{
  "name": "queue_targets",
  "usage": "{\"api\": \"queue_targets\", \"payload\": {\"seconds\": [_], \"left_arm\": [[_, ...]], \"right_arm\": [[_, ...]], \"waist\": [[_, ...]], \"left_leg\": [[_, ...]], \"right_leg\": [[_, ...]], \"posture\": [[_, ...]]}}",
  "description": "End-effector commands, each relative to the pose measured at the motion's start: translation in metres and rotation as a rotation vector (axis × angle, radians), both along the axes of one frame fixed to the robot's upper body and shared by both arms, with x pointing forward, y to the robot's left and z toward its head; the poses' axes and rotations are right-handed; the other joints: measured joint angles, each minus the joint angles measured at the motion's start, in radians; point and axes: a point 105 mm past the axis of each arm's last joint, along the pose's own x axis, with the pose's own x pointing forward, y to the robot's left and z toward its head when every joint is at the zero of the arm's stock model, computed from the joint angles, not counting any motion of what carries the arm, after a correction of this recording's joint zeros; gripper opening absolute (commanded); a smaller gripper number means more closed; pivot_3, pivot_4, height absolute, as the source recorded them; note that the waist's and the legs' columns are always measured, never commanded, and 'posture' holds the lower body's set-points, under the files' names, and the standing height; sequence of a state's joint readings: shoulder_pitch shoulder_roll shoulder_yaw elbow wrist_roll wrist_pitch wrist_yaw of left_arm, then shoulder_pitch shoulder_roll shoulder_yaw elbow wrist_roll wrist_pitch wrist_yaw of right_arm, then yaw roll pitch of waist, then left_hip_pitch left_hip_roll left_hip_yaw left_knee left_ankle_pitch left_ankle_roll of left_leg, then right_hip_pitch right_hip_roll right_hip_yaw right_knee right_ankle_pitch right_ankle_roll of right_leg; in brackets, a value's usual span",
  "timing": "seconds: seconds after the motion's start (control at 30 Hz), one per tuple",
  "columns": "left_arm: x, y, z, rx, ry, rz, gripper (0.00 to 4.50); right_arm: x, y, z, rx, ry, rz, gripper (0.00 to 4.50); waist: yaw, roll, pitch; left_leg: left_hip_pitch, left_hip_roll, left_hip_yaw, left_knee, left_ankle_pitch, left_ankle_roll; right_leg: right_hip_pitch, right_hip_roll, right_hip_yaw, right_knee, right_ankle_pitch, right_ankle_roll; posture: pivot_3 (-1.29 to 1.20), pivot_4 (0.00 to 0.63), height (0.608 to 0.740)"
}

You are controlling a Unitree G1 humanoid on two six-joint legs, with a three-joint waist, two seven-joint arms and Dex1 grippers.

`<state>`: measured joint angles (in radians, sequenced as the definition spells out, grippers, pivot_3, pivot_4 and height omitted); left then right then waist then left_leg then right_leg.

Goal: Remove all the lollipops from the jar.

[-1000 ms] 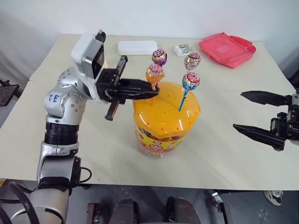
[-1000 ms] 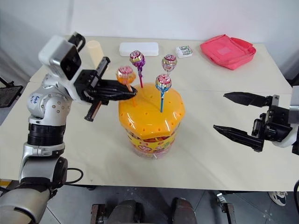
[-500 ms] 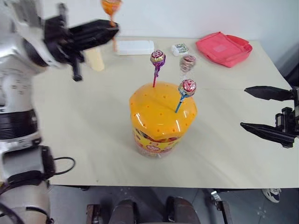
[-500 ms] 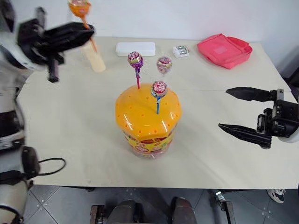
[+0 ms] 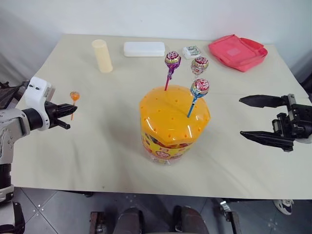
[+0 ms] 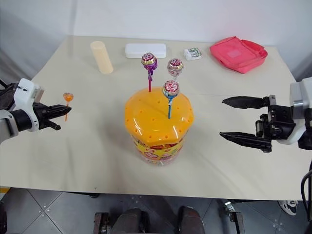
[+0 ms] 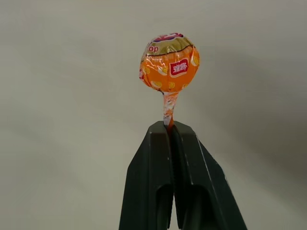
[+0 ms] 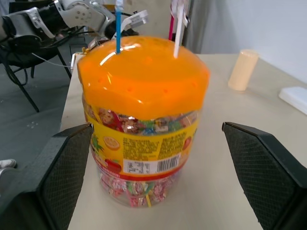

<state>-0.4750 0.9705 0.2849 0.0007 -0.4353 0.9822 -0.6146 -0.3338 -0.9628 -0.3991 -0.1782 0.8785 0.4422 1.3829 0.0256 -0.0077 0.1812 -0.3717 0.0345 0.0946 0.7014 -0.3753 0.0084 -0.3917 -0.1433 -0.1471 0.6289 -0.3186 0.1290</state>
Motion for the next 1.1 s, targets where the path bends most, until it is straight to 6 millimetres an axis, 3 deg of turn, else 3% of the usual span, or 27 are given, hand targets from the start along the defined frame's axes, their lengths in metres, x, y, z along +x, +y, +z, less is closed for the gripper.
{"api": "queue_targets", "payload": {"seconds": [0.03,0.13,0.27,0.5,0.63,0.93,1.1], "left_arm": [[-0.012,-0.002,-0.011,-0.008,0.101,0.004,0.05],[-0.018,0.002,-0.026,-0.008,0.196,0.040,0.05],[-0.021,0.012,-0.034,0.111,0.230,0.094,0.94],[-0.024,0.000,-0.005,0.140,0.190,0.035,3.13],[-0.032,-0.021,0.031,0.154,0.120,-0.098,4.36],[-0.046,-0.061,0.098,0.152,-0.083,-0.407,4.46],[-0.046,-0.111,0.119,0.014,-0.324,-0.797,4.46]], "right_arm": [[0.001,0.001,0.003,0.010,-0.033,0.014,4.50],[0.004,0.003,0.001,0.020,-0.032,0.023,4.50],[0.007,0.003,0.001,0.020,-0.031,0.024,4.50],[0.009,0.000,0.004,0.012,-0.037,0.021,4.50],[0.011,-0.002,0.006,0.002,-0.044,0.017,4.50],[0.012,-0.006,0.010,-0.007,-0.068,-0.010,4.50],[0.009,-0.007,0.011,-0.003,-0.079,-0.028,4.50]], "waist": [[-0.002,0.000,0.000],[-0.002,0.000,0.000],[-0.001,0.000,0.000],[0.000,0.000,0.000],[-0.002,0.000,0.000],[-0.001,0.000,0.000],[0.005,0.000,0.000]], "left_leg": [[0.000,0.000,0.000,0.000,0.000,0.000],[0.000,0.000,0.001,-0.001,0.000,0.000],[0.000,0.000,0.001,-0.001,0.000,0.000],[0.000,0.000,0.001,-0.001,0.000,0.000],[0.000,0.000,0.001,-0.001,0.000,0.000],[0.000,0.000,0.002,-0.001,0.000,0.000],[0.000,0.000,0.002,0.000,0.000,0.000]], "right_leg": [[0.000,0.000,0.000,0.000,0.000,0.000],[-0.001,0.000,0.000,0.000,0.000,0.000],[-0.001,0.000,0.000,0.000,0.000,0.000],[-0.001,0.000,0.000,0.000,0.000,0.000],[-0.001,0.000,0.000,0.000,0.000,0.000],[-0.001,0.000,0.001,0.000,0.000,0.000],[-0.001,0.000,0.001,0.000,0.000,0.000]], "posture": [[0.00,0.150,0.740],[0.00,0.150,0.740],[0.00,0.150,0.740],[0.00,0.150,0.740],[0.00,0.150,0.740],[0.00,0.150,0.740],[0.00,0.150,0.740]]}}
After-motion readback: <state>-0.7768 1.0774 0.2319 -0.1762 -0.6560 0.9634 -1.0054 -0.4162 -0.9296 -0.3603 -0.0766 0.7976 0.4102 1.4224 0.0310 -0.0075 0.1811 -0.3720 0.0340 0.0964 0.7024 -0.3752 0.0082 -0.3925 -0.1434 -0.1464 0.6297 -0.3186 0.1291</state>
